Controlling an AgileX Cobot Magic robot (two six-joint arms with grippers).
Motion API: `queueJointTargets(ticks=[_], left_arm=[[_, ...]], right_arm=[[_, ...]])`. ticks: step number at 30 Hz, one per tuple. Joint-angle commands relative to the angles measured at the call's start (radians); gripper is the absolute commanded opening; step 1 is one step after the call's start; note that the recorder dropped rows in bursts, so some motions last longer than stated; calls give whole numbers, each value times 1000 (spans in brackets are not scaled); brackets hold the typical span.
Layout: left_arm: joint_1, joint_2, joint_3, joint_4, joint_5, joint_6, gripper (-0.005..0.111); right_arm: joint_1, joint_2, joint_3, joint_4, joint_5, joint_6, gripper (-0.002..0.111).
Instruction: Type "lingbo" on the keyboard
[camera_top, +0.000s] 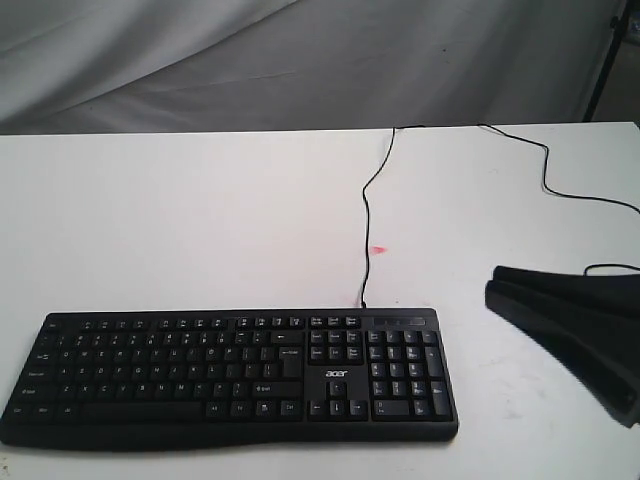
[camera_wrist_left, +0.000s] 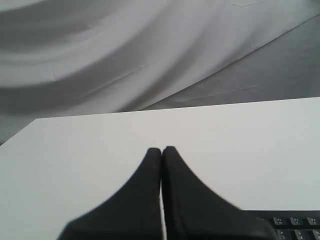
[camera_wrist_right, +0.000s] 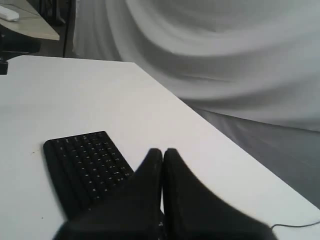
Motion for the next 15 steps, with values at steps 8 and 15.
queueJointTargets(ticks=[8, 15], left_arm=[[-4, 3, 5, -1, -4, -3, 1], [-4, 3, 5, -1, -4, -3, 1]], right_arm=[[-373, -283, 5, 1, 241, 2, 0], [-634, -443, 5, 1, 362, 2, 0]])
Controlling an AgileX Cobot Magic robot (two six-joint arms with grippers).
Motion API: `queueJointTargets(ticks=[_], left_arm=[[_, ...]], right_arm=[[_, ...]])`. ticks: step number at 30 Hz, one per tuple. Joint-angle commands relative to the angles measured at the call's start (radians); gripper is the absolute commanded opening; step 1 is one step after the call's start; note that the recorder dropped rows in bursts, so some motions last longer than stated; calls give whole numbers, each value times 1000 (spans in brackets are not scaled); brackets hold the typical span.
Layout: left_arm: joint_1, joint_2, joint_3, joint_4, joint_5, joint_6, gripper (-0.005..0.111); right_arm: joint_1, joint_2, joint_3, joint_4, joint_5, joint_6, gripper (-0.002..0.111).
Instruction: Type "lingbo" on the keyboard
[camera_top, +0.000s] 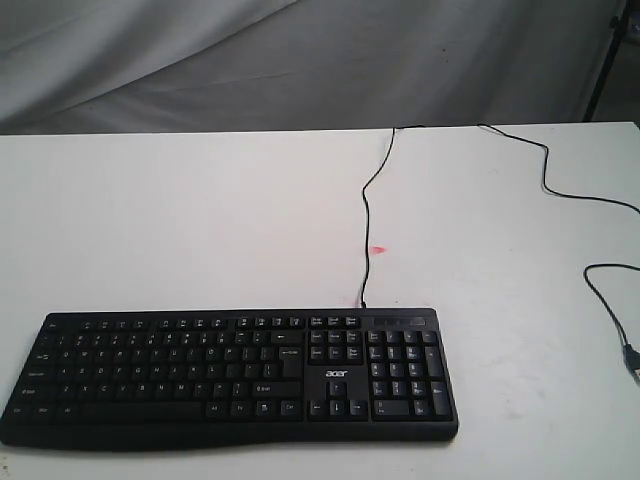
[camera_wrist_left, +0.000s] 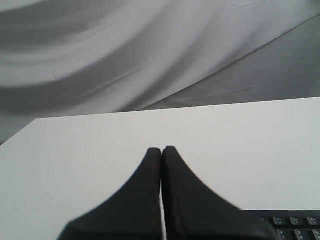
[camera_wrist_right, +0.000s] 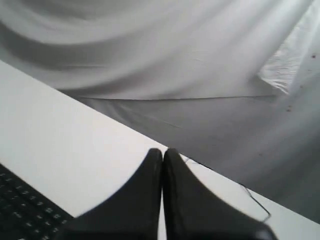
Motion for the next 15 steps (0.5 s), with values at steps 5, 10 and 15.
queueJointTargets(ticks=[5, 10, 15], left_arm=[[-4, 3, 5, -1, -4, -3, 1], [-4, 3, 5, -1, -4, -3, 1], [-4, 3, 5, -1, -4, -3, 1]], right_arm=[[-214, -133, 5, 1, 157, 2, 0], [-218, -139, 5, 1, 163, 2, 0], [-218, -139, 5, 1, 163, 2, 0]])
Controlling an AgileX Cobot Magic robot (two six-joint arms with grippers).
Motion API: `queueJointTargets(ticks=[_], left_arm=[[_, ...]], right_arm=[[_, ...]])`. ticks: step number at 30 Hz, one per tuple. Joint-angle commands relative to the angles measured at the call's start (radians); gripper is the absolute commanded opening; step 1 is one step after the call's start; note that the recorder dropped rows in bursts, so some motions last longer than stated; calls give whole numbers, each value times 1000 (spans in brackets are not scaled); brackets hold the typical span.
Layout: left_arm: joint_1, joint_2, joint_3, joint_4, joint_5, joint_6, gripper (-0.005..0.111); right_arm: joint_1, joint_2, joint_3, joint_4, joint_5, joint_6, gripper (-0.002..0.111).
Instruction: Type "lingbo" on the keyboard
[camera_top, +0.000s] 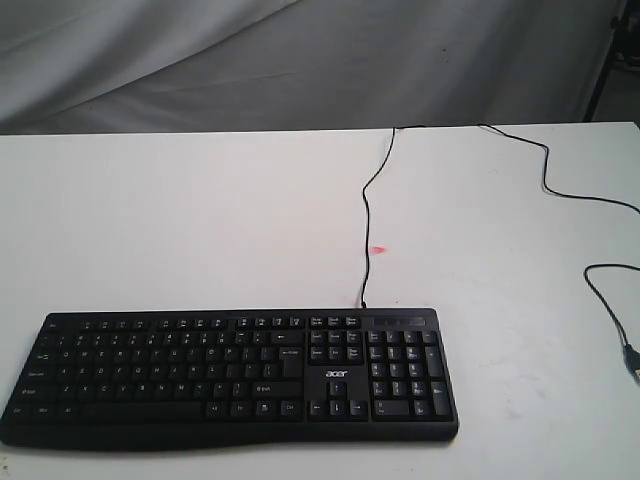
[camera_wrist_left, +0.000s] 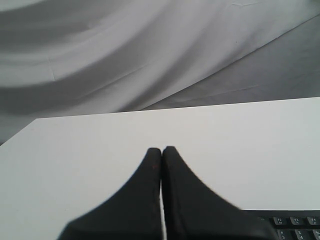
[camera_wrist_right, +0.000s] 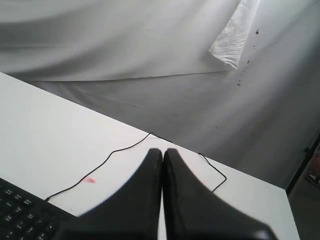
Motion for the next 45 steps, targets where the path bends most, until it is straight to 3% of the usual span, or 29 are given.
queueJointTargets(ticks=[1, 7, 14, 24, 45], left_arm=[[-4, 3, 5, -1, -4, -3, 1], [-4, 3, 5, -1, -4, -3, 1], [-4, 3, 5, -1, -4, -3, 1], [-4, 3, 5, -1, -4, -3, 1], [-4, 3, 5, -1, -4, -3, 1]], right_arm=[[-7, -3, 5, 1, 3, 2, 0], [-7, -3, 14, -50, -5, 17, 0], [-7, -3, 124, -302, -178, 311, 0], [-7, -3, 338, -289, -367, 316, 0], [-7, -3, 368, -235, -290, 316, 0]])
